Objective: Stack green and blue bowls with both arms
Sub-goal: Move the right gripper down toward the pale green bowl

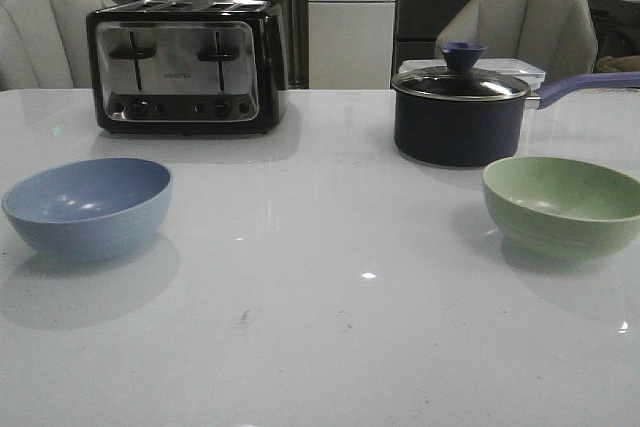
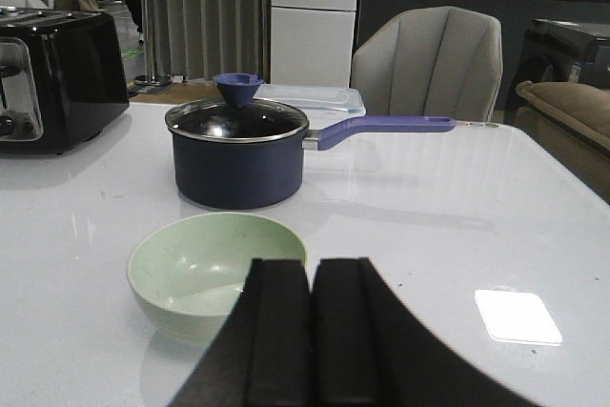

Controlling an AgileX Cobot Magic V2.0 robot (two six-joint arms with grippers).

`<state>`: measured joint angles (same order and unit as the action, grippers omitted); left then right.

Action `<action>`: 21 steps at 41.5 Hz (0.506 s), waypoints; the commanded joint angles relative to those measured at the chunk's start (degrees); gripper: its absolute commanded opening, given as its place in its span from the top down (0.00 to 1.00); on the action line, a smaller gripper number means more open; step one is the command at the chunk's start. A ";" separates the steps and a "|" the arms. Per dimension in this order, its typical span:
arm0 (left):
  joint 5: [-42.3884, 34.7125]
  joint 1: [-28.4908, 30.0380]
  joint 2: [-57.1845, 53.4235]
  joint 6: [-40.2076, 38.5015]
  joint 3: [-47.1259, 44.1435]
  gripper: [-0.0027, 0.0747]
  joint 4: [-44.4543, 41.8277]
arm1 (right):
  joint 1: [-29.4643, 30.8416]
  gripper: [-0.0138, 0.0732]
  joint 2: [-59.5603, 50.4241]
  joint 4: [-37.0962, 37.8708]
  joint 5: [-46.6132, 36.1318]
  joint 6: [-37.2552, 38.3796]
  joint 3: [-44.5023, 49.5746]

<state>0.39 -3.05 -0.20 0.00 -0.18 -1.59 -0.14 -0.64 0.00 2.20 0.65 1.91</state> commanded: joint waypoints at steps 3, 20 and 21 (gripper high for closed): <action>-4.82 -0.31 -1.12 -0.50 -0.30 0.85 0.42 | 0.31 0.78 -1.05 0.76 -5.82 -0.22 -0.51; -8.99 -0.42 -1.12 -0.50 5.81 0.85 -0.24 | 0.31 0.78 -1.05 -0.69 0.06 -0.22 -9.92; -8.25 -0.42 -0.98 -0.50 7.39 0.85 -0.24 | 0.31 0.78 -1.00 -0.69 1.19 -0.22 -11.25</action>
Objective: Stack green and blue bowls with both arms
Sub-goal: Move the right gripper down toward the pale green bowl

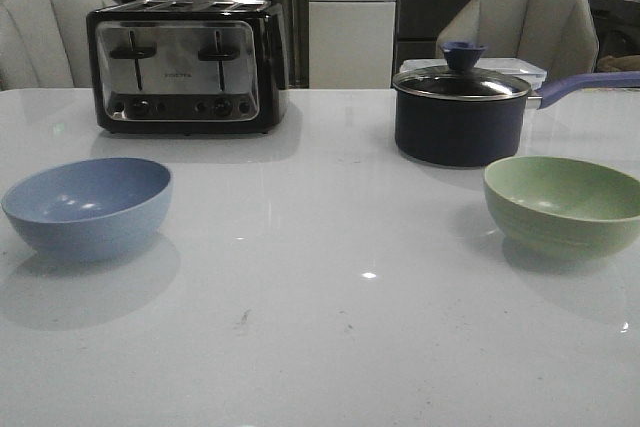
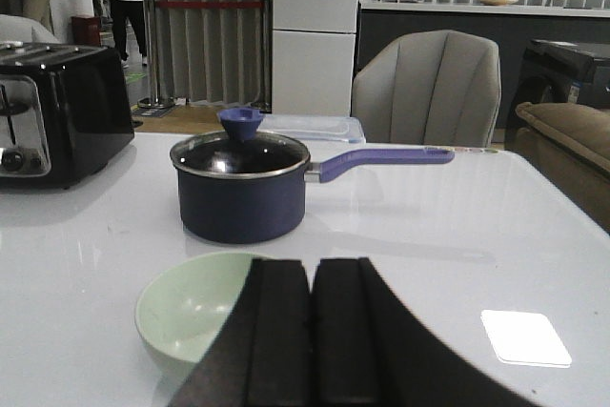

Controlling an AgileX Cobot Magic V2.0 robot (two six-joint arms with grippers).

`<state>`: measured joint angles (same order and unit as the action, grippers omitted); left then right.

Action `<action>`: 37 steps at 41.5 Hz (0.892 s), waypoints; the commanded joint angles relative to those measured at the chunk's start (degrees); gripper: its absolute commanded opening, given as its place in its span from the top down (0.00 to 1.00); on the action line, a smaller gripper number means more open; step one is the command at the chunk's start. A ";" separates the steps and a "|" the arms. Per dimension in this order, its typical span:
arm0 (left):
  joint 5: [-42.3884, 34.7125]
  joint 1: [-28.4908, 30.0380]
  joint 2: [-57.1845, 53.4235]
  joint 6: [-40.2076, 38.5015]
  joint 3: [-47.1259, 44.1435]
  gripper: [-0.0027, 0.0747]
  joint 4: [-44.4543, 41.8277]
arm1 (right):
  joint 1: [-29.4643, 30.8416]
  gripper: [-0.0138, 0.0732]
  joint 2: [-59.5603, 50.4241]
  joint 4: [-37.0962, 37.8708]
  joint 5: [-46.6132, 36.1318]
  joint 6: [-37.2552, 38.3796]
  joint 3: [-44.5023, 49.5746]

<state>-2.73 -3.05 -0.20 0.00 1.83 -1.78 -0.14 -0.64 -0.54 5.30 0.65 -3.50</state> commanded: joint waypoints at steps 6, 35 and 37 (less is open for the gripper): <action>2.23 -0.42 0.34 -0.50 14.91 0.85 -0.06 | 0.31 0.78 1.31 -0.16 5.05 -0.22 -15.91; 40.80 -0.42 23.83 -0.50 39.94 0.85 5.08 | 0.31 0.78 31.59 -0.16 35.08 -0.22 -37.82; 42.14 -0.42 25.01 -0.50 39.61 0.85 5.08 | 0.31 0.78 33.17 -0.16 36.46 -0.22 -37.82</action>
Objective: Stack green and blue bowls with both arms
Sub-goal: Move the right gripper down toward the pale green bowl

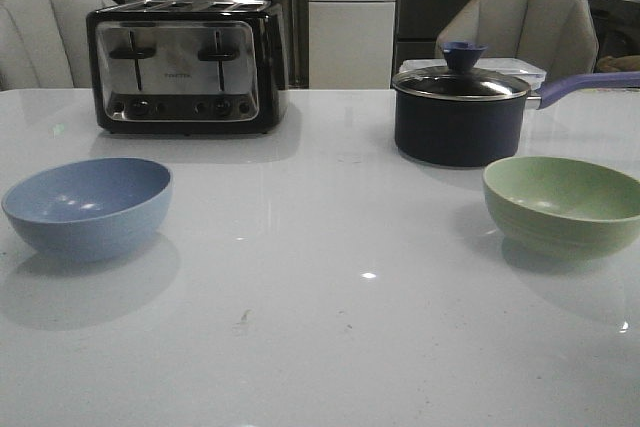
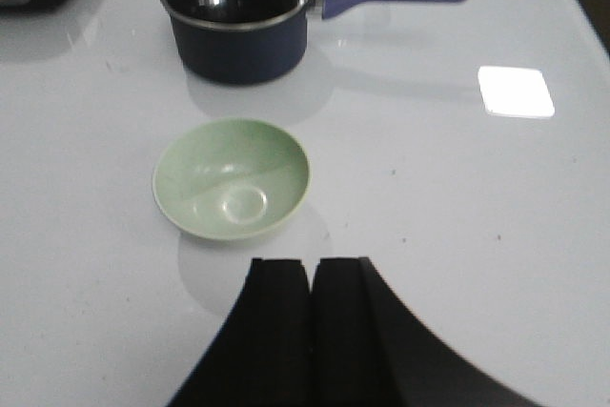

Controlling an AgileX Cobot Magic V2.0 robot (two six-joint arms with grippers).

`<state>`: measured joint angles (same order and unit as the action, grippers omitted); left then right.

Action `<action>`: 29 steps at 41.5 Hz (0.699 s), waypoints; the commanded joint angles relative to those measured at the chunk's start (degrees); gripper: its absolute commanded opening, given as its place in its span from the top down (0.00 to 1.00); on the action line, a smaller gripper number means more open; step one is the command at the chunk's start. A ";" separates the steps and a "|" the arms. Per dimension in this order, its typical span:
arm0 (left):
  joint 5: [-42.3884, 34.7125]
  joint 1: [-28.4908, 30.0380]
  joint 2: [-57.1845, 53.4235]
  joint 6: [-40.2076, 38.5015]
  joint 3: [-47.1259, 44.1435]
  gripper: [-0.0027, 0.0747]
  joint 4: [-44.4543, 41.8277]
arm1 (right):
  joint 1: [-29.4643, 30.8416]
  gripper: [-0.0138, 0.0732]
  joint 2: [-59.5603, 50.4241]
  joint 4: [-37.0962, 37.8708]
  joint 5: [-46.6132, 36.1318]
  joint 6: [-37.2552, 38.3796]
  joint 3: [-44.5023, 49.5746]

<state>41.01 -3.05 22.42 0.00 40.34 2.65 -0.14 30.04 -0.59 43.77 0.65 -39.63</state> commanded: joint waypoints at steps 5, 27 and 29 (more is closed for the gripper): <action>-0.47 -0.42 4.54 -0.50 0.18 0.85 0.65 | 0.31 0.78 6.01 -0.11 -0.22 -0.22 -1.69; -0.36 -0.42 7.33 -0.50 -0.77 0.77 -2.65 | 0.31 0.35 16.86 -0.11 1.19 -0.22 -1.69; -0.14 -0.42 7.33 -0.40 -0.77 0.68 -3.11 | 0.31 0.29 17.66 -0.11 0.91 -0.22 -1.69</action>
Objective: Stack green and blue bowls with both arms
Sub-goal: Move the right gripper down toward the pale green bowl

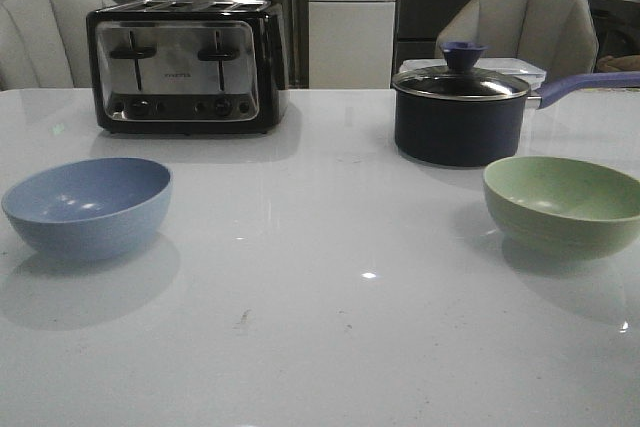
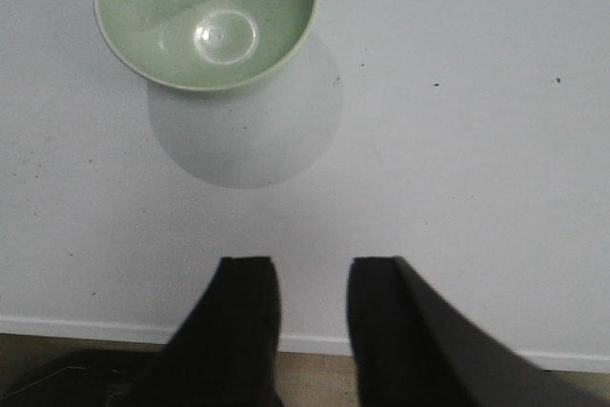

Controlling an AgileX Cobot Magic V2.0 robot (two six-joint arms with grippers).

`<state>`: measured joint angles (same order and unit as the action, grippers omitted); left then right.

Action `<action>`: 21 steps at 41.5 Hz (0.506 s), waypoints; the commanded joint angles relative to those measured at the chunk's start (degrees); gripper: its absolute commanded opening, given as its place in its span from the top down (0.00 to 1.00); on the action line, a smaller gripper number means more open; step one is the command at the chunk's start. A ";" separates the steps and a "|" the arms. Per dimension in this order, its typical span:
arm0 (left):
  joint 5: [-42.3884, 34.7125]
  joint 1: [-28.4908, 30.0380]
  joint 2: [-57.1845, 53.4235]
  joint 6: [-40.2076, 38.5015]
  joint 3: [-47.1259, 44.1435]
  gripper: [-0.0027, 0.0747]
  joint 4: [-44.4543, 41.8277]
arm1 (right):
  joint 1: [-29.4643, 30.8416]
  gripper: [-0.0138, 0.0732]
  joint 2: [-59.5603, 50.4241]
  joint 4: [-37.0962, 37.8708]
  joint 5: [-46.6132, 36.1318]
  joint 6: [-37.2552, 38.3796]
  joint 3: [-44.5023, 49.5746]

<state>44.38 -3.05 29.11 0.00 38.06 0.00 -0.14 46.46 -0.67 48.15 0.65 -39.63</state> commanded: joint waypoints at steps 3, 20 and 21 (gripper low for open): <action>-3.52 -0.42 0.64 -0.40 1.51 0.49 -0.46 | 0.31 0.23 2.72 -0.02 -4.13 -0.22 -1.69; -3.52 -0.42 0.64 -0.40 1.51 0.26 -0.35 | 4.49 0.23 21.15 -5.87 -7.67 -1.03 -10.16; -3.52 -0.42 0.64 -0.40 1.51 0.26 -0.35 | 4.80 0.23 22.96 -6.51 -7.29 -1.53 -11.33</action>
<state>44.74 -3.05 29.15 0.00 37.97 -0.40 3.48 66.17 -5.15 43.52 0.43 -46.52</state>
